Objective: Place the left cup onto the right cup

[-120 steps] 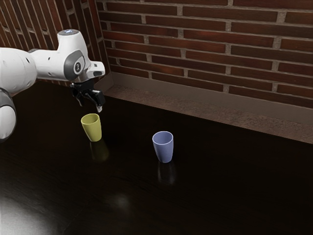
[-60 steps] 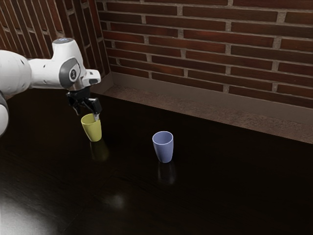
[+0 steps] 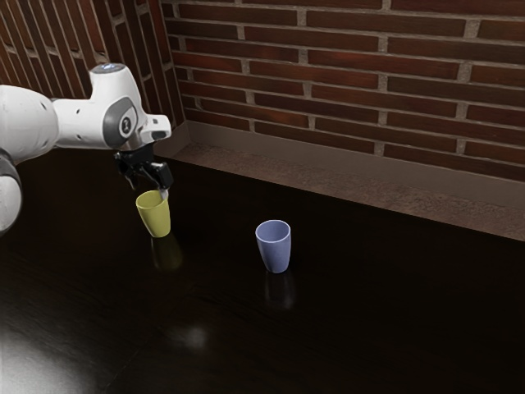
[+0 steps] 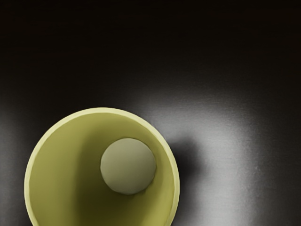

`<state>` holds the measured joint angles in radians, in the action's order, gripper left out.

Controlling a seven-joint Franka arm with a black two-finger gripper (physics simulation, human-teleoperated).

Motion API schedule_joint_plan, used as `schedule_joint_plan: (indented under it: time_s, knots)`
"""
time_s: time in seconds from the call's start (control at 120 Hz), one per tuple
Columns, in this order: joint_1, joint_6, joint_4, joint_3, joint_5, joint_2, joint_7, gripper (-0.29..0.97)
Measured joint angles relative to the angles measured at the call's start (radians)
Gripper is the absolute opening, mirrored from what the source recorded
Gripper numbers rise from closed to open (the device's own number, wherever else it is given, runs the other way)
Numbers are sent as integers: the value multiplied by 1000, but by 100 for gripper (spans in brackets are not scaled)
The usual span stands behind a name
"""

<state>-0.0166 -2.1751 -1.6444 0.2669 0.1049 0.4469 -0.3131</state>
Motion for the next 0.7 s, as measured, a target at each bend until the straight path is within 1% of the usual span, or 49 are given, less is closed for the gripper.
schedule_joint_plan:
  time_s: [0.7]
  knots:
    - [0,-16,15,0,5,36,-13,68]
